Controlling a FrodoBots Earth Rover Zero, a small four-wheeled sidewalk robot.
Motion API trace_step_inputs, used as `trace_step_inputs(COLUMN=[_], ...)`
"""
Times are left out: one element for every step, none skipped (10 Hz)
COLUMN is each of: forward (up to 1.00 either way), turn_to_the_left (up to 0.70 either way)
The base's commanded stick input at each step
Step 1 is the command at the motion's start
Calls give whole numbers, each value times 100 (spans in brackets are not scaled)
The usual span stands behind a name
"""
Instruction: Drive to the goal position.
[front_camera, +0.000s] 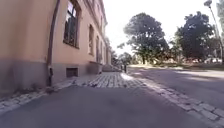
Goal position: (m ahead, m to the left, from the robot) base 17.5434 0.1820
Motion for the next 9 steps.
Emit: trace_step_inputs(forward=[70, 70, 70, 70, 70, 70, 70, 70, 70], turn_to_the_left=[-14, -14, -14, -14, -14, -14, -14, -14, -14])
